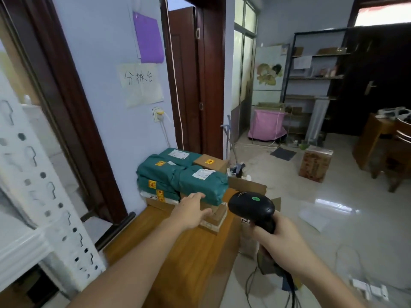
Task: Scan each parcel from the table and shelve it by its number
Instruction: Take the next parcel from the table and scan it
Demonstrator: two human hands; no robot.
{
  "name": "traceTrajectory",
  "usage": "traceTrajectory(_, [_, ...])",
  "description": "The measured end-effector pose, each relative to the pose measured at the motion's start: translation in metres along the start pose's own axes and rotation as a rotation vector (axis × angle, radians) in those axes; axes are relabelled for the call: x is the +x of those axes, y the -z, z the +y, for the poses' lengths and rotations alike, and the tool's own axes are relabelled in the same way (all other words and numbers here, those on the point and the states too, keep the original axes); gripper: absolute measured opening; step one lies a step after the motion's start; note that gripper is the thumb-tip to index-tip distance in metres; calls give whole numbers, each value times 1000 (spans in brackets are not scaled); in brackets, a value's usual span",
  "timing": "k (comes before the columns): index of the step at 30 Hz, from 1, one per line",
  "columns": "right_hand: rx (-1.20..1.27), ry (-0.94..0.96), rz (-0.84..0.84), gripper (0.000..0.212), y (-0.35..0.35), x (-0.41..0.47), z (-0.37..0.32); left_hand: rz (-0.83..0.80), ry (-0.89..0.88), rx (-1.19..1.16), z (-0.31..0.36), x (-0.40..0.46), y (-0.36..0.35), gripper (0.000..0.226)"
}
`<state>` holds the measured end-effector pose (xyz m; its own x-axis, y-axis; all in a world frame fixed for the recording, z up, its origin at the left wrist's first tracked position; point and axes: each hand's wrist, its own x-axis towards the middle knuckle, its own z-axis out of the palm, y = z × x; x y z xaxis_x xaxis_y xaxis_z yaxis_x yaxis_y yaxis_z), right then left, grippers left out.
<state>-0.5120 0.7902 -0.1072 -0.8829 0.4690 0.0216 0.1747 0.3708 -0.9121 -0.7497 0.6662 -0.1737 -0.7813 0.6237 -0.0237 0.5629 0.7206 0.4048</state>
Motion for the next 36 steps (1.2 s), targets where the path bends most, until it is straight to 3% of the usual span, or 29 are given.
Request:
traceTrajectory(11, [-99,-6,-42,17,16,134,48,-21,197,-114,-20,135,-46,65])
traceTrajectory(17, [-122,-31,-57,16,27,206,60,62,354,-152,-29,191,-66,98])
traceTrajectory(20, [-109,-34,-85,14,30,238,61,108,540,-351,-34,210,-77,117])
traceTrajectory(24, [-128,-40,-173,12,33,283,67,244,838,-938,-35,230,-93,119])
traceTrajectory(26, [-136,-22,-205,10,35,306,73,239,957,-1124,-31,234,-100,121])
traceTrajectory(31, [-120,-2,-363,9,47,360,81,224,1171,-1382,-19,245,-126,129])
traceTrajectory(36, [-56,-21,-460,7,59,395,89,384,1164,-1512,-21,260,-148,147])
